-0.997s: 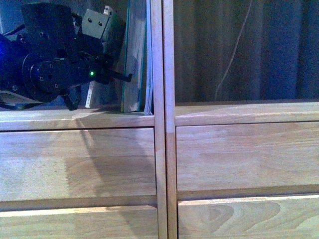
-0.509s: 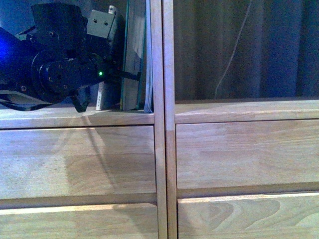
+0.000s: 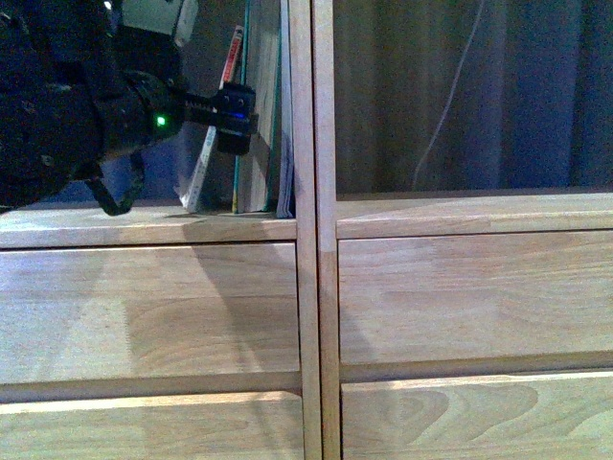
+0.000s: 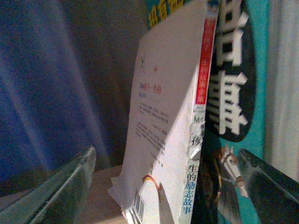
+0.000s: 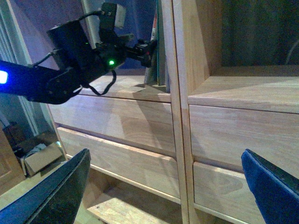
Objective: Organize books on shelf
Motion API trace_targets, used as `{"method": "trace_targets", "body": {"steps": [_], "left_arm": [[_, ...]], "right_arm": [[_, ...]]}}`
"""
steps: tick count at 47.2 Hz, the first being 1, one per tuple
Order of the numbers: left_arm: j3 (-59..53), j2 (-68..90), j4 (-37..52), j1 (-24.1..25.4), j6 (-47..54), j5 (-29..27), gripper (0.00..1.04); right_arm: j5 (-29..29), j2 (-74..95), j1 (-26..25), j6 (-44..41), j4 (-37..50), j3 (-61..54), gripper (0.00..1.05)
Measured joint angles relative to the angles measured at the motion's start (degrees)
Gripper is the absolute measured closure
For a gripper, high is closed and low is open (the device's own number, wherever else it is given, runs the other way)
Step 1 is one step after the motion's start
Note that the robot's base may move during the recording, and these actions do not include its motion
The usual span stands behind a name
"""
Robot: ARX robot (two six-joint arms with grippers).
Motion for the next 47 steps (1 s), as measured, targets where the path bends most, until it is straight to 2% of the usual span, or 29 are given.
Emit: {"method": "trace_targets", "body": {"steps": [4,22,28,33,38,39,40,41,42,44,47], "left_arm": [[-4.1,-4.2,1.2,-0.3,-1.1,0.6,0.08],[-35.8,-33.5,4.2,-1.8,-8.9,7.3,0.07],[-46.8,-45.4,-0.1,-1.9,-13.2,10.3,0.07],[-56.2,-56.9,-7.8,-1.9,-17.6,13.7,0.07],[-59.5,-62.0,-9.8,-2.1,-19.6,13.0,0.08],[-58.8,-63.0,-13.3,-3.3,-18.9,6.6,0.12],[-58.4,-63.9,-17.6,-4.1,-18.3,0.3,0.18],[-58.5,-64.6,-20.0,-4.2,-18.1,-2.5,0.21],[-59.3,-65.7,-22.5,-4.1,-17.6,-7.6,0.26],[-61.4,-67.2,-23.5,-3.1,-17.2,-12.7,0.35],[-64.2,-69.5,-23.4,-1.0,-17.0,-12.7,0.47]], "right_arm": [[0.0,0.0,0.0,0.0,0.0,0.0,0.07],[0.0,0.0,0.0,0.0,0.0,0.0,0.07],[0.0,0.0,0.0,0.0,0.0,0.0,0.07],[0.0,0.0,0.0,0.0,0.0,0.0,0.07],[0.1,0.0,0.0,0.0,0.0,0.0,0.07],[5.3,0.0,1.3,-1.5,-2.1,0.5,0.10],[12.9,-0.4,3.5,-2.9,-5.9,1.1,0.15],[17.7,-0.7,4.7,-4.2,-8.0,1.2,0.18],[23.6,-1.4,5.6,-5.9,-10.0,0.7,0.23],[31.7,-2.5,5.2,-7.3,-10.6,-1.2,0.31],[33.9,-4.2,3.6,-8.5,-10.3,-3.8,0.43]]}}
